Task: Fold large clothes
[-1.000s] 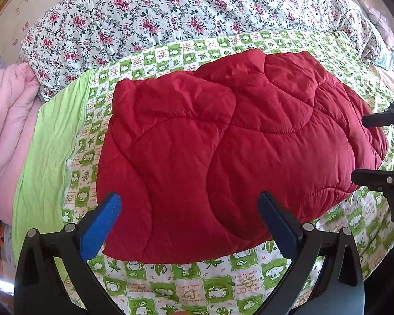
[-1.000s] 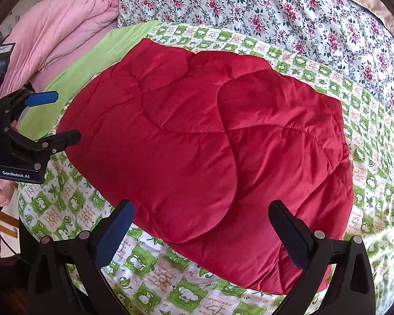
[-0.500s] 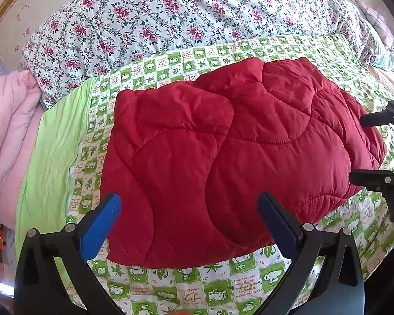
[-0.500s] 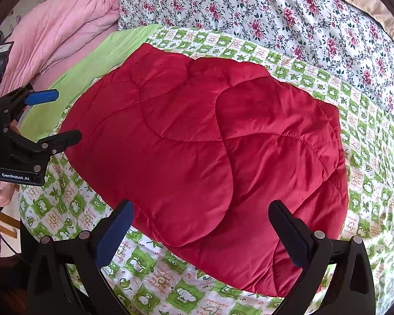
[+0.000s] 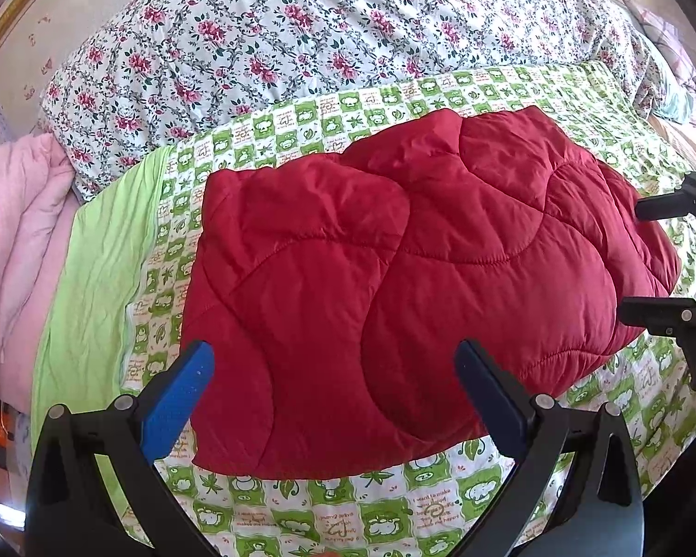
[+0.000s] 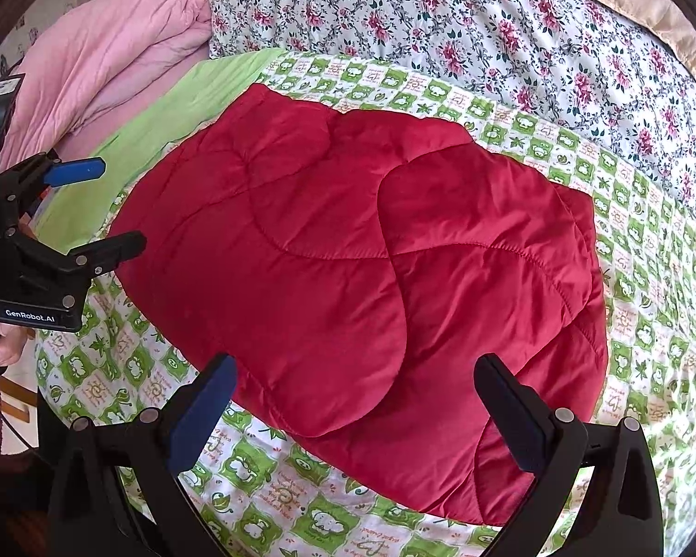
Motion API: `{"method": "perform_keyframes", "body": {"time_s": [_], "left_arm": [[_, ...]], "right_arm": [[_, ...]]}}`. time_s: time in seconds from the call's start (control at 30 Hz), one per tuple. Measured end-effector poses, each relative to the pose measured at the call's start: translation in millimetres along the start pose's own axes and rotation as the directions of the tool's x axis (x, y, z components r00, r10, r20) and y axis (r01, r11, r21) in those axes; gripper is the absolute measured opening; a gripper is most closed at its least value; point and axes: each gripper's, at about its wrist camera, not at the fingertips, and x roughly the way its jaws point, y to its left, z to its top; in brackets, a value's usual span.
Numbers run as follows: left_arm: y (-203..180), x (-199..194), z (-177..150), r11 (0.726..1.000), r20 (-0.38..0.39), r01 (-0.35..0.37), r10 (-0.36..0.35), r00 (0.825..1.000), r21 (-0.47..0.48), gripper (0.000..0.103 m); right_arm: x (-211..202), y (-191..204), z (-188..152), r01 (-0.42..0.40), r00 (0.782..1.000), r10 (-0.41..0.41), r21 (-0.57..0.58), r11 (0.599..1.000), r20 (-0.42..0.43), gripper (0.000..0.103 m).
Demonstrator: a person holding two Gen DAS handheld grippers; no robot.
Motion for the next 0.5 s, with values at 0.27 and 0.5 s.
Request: {"method": "perform_keyframes", "body": {"time_s": [0.27, 0.5], "left_arm": [[-1.0, -1.9, 1.0, 1.000, 0.007, -0.005, 0.005, 1.000, 0.004, 0.103], [-1.4, -3.2, 1.9, 1.000, 0.014, -0.013, 0.013, 1.000, 0.005, 0.103]], "right_arm": [[-4.5, 1.5, 2.8, 0.002, 1.000, -0.002, -0.004, 1.000, 0.009, 0.103], [-7.5, 3.2, 4.0, 0.006, 1.000, -0.006, -0.009, 1.000, 0.017, 0.103]]}}
